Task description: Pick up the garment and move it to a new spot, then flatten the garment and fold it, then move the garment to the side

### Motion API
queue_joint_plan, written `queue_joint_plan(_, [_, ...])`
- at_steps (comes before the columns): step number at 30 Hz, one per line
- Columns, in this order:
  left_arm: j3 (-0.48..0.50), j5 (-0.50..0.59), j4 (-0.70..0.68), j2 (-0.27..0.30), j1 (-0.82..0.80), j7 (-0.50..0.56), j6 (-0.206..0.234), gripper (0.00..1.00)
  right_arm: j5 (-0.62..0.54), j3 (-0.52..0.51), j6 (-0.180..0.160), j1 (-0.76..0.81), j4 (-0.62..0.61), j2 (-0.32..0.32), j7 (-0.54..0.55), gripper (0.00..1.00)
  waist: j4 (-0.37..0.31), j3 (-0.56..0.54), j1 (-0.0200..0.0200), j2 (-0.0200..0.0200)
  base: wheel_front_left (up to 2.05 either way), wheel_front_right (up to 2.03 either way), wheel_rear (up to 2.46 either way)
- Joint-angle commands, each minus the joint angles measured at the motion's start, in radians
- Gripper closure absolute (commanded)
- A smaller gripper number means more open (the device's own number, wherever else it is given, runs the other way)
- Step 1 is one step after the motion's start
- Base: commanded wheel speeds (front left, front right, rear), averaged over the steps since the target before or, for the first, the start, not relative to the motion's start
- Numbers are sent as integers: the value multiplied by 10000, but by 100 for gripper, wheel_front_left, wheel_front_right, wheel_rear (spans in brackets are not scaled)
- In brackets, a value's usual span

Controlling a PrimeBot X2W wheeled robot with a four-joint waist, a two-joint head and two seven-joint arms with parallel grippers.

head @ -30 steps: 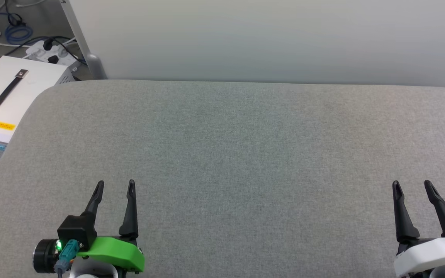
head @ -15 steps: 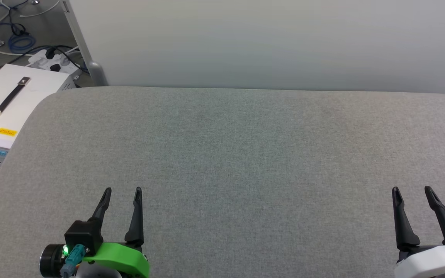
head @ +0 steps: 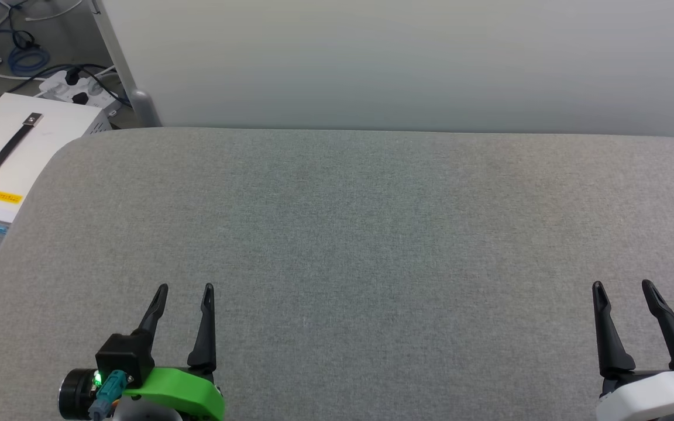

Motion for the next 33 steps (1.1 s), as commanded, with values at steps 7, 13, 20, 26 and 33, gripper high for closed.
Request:
queue_joint_plan(7, [20, 48, -20, -8, -4, 48, -39, 100, -20, 9, 0, -21, 29, 7, 6, 100, -40, 42, 1, 0, 0, 0, 0])
queue_joint_plan(13, [46, 141, -93, -47, -13, 168, -5, 100, -101, 53, 0, -103, 121, 29, 32, 100, -64, 37, 1, 0, 0, 0, 0])
queue_joint_plan(20, [76, 250, -179, -93, -23, 310, 35, 100, -196, 104, -1, -200, 231, 55, 62, 100, -92, 31, 1, 0, 0, 0, 0])
queue_joint_plan(26, [102, 341, -251, -132, -32, 430, 69, 100, -276, 147, -1, -281, 322, 76, 88, 100, -116, 26, 1, 0, 0, 0, 0])
queue_joint_plan(33, [132, 451, -337, -178, -43, 572, 109, 100, -371, 199, -2, -378, 432, 102, 118, 100, -144, 20, 1, 0, 0, 0, 0])
